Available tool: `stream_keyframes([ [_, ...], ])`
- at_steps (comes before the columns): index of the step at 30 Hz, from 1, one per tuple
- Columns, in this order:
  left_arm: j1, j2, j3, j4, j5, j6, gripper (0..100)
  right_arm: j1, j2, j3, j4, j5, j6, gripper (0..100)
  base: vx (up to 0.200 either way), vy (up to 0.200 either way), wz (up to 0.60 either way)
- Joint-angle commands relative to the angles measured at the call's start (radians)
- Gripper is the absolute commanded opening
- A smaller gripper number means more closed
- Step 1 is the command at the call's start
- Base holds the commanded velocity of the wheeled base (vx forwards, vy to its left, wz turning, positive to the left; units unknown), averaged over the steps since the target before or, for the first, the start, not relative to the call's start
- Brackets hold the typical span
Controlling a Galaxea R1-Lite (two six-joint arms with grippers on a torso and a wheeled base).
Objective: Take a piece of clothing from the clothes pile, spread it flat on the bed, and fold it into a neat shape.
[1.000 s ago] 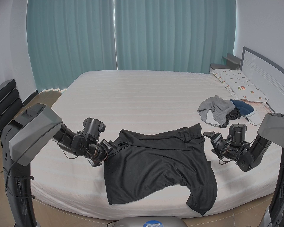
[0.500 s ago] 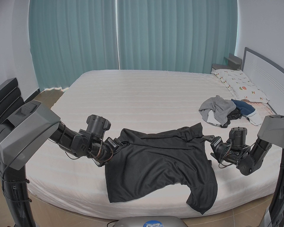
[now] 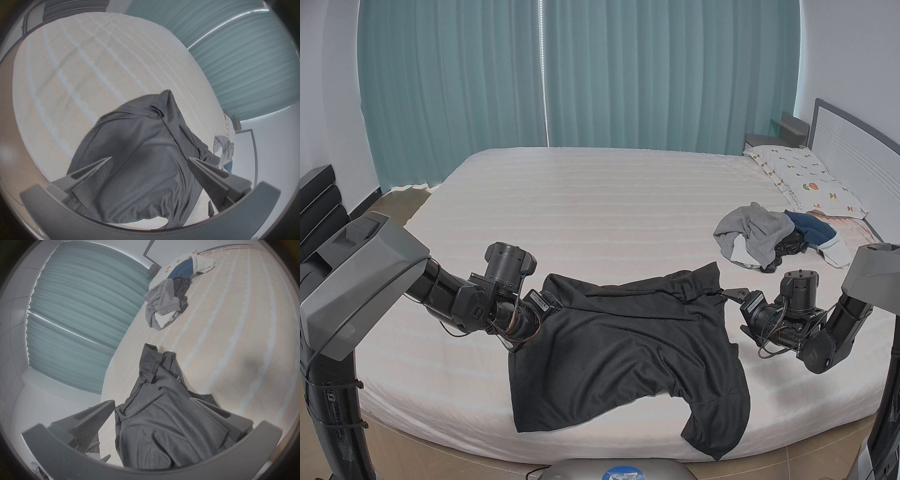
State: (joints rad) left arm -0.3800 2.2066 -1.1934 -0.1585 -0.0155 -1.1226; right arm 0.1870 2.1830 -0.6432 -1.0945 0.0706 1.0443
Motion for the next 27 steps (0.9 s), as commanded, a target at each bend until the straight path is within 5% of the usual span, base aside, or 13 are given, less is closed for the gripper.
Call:
stream_keyframes([
  [1,0.001,0.013,-0.026,-0.001,0.000,0.001,100,0.012,0.000,0.000,-0.001,-0.002,-0.001,100,0.200,0.000,0.00],
  [20,0.023,0.220,-0.229,-0.003,0.094,0.072,100,0.031,0.044,0.019,-0.005,0.012,0.007,100,0.032,0.000,0.00],
  [27,0.027,0.266,-0.281,-0.004,0.089,0.115,100,0.032,0.078,0.063,-0.113,0.028,0.011,100,0.000,0.000,0.00],
])
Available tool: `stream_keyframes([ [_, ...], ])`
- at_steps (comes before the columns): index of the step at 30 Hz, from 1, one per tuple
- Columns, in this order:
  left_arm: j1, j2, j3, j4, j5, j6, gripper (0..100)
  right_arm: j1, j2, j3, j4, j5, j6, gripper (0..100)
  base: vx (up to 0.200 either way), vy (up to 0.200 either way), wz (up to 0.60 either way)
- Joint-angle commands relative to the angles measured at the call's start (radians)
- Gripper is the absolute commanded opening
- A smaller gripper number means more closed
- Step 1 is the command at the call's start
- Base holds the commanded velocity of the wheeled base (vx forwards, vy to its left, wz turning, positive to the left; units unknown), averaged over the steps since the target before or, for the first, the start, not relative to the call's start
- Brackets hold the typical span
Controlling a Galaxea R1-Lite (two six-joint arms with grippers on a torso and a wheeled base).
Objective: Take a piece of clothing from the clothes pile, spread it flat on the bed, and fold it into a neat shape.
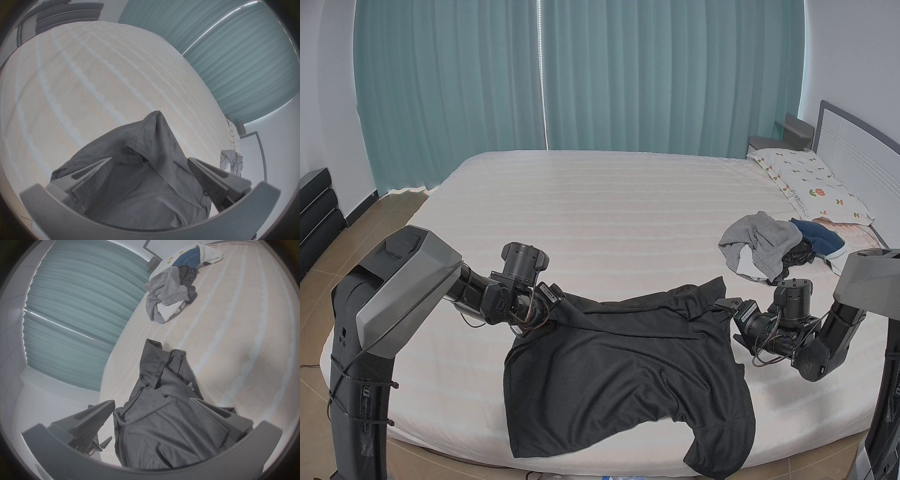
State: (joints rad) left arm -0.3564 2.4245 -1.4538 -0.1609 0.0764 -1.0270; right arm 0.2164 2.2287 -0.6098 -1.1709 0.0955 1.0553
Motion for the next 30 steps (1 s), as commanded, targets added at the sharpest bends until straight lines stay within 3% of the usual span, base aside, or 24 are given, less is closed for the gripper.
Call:
stream_keyframes([
  [1,0.002,0.058,-0.020,-0.003,-0.009,0.027,100,0.005,0.040,0.033,-0.047,0.003,0.000,100,0.000,0.000,0.00],
  [16,0.014,0.113,-0.020,-0.126,0.000,0.084,100,0.046,0.074,0.041,-0.056,0.006,0.048,100,0.000,0.000,0.00],
  [17,0.014,0.113,-0.020,-0.126,0.000,0.084,0,0.046,0.074,0.041,-0.056,0.006,0.048,100,0.000,0.000,0.00],
  [30,0.054,0.117,-0.031,-0.198,0.011,0.077,0,0.061,0.111,0.090,-0.184,-0.003,0.041,100,0.000,0.000,0.00],
])
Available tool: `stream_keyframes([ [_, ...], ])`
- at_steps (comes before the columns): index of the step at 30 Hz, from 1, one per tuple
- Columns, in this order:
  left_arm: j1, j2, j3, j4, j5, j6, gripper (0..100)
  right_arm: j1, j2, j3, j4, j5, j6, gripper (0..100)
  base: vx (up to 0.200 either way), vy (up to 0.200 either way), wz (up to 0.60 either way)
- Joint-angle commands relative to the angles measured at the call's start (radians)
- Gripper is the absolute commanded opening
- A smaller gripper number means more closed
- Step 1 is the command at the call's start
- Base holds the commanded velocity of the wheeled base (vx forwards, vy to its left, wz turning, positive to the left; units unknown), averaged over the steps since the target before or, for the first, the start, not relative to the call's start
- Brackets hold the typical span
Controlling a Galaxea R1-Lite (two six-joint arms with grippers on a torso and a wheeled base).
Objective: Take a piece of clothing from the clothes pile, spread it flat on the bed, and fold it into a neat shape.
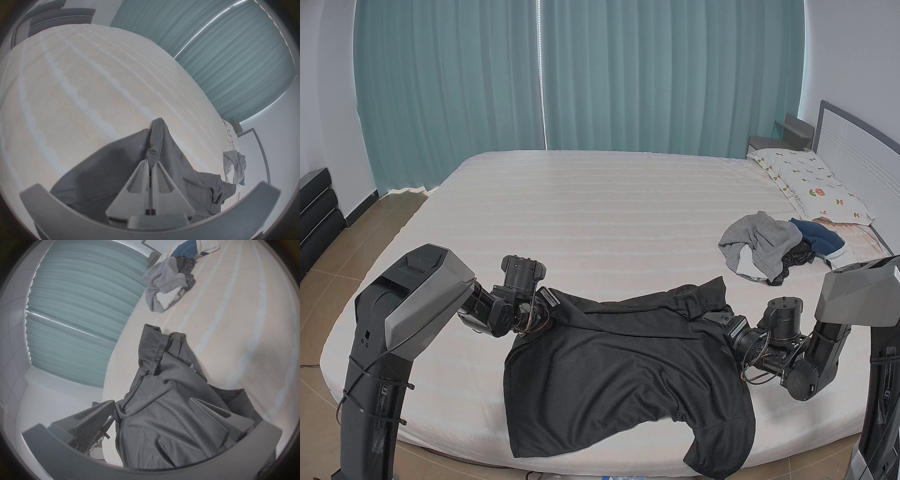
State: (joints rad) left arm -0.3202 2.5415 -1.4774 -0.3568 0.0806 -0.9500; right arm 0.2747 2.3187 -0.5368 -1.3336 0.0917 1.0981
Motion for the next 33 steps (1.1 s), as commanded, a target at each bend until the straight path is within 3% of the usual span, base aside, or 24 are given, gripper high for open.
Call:
stream_keyframes([
  [1,0.030,0.000,-0.024,-0.002,0.010,-0.001,0,0.003,0.021,0.017,-0.024,0.000,-0.001,100,0.000,0.000,0.00],
  [4,0.055,0.000,-0.047,-0.008,0.027,-0.010,0,0.003,0.021,0.017,-0.024,0.000,0.000,100,0.000,0.000,0.00],
  [14,0.139,0.052,-0.080,-0.278,0.119,-0.035,0,0.003,0.022,0.015,-0.025,0.000,0.000,100,0.000,0.000,0.00],
  [19,0.168,0.103,-0.159,-0.289,0.145,-0.038,0,0.003,0.022,0.015,-0.025,0.000,0.000,100,0.000,0.000,0.00],
  [28,0.168,0.125,-0.172,-0.283,0.145,-0.038,0,0.003,0.022,0.015,-0.025,-0.001,0.002,100,0.000,0.000,0.00],
  [29,0.167,0.123,-0.172,-0.284,0.142,-0.039,100,0.003,0.022,0.015,-0.025,-0.001,0.002,100,0.000,0.000,0.00],
  [33,0.165,0.118,-0.170,-0.283,0.126,-0.070,100,0.003,0.022,0.015,-0.025,-0.001,0.002,100,0.000,0.000,0.00],
])
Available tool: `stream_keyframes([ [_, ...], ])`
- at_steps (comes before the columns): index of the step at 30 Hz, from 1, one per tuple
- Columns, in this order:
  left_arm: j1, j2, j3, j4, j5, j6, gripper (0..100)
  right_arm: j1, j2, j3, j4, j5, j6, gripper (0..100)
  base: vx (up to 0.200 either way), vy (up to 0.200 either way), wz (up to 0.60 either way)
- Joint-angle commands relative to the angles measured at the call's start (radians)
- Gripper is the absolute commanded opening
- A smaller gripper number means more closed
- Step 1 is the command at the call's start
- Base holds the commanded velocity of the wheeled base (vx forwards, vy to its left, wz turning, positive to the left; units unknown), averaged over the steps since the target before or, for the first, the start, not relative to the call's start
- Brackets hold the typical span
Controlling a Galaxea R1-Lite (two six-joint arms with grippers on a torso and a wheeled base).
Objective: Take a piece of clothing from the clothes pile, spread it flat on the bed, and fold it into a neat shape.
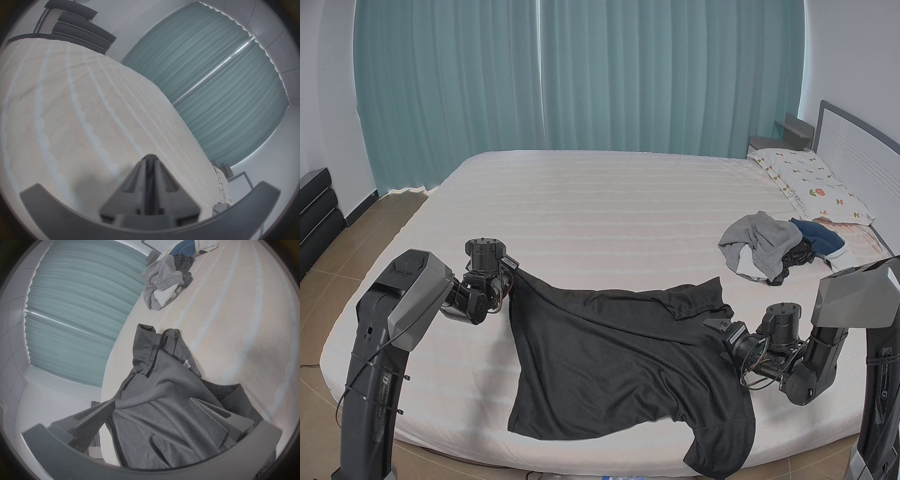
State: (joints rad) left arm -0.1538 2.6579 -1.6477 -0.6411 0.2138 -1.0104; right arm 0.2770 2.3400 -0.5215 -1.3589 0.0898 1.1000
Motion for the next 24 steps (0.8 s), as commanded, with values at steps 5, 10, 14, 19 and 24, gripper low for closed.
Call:
stream_keyframes([
  [5,0.000,-0.015,0.042,0.003,-0.013,-0.034,100,-0.001,0.001,-0.003,0.000,-0.001,0.001,100,0.000,0.000,0.00],
  [10,0.003,-0.145,0.238,-0.002,-0.048,-0.120,100,-0.016,-0.025,-0.023,0.000,-0.002,0.000,100,0.000,0.000,0.00],
  [14,0.003,-0.253,0.393,-0.008,-0.171,-0.149,100,-0.021,-0.059,-0.052,0.020,-0.002,-0.003,100,0.000,0.000,0.00],
  [19,-0.004,-0.325,0.577,-0.011,-0.229,-0.145,100,-0.002,-0.064,-0.180,0.179,-0.021,-0.037,100,0.000,0.000,0.00],
  [24,-0.015,-0.374,0.712,-0.101,-0.231,-0.149,100,0.018,-0.051,-0.338,0.363,-0.064,-0.131,100,0.000,0.000,0.00],
])
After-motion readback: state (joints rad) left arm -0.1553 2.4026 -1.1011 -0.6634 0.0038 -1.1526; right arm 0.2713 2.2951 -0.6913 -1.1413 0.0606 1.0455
